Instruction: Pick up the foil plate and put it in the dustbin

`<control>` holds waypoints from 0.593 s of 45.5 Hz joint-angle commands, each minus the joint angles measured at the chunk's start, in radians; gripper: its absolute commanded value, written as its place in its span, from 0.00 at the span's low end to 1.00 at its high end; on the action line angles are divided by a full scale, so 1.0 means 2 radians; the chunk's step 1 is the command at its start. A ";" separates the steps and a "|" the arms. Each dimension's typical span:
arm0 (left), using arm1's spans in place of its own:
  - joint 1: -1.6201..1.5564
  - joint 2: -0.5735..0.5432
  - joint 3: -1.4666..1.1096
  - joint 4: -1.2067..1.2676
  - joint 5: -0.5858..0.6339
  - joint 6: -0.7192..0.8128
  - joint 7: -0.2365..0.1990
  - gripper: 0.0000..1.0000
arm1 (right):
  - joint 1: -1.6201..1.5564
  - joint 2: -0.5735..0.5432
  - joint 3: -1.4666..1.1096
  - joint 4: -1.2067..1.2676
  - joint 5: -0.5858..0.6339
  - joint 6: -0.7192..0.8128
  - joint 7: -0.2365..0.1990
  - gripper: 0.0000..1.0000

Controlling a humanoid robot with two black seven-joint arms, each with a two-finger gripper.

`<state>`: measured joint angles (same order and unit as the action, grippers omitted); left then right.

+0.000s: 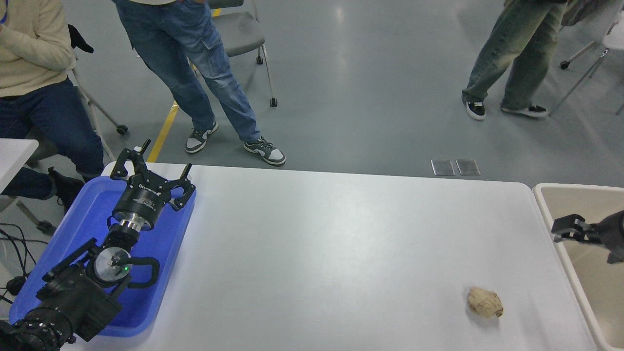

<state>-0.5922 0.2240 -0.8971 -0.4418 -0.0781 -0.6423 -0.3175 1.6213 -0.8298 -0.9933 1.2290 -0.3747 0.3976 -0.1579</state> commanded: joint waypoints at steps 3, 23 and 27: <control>-0.001 0.000 0.000 0.000 0.000 0.000 0.000 1.00 | 0.105 0.021 -0.022 0.072 0.000 0.130 0.001 1.00; -0.001 0.000 0.001 0.000 0.000 0.000 0.000 1.00 | 0.242 0.047 -0.030 0.139 0.003 0.194 0.002 1.00; -0.001 0.000 0.001 0.000 0.000 0.000 0.000 1.00 | 0.277 0.065 -0.043 0.139 0.008 0.194 0.003 1.00</control>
<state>-0.5931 0.2240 -0.8969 -0.4418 -0.0781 -0.6428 -0.3175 2.0141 -0.7542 -1.0432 1.4730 -0.3700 0.7368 -0.1535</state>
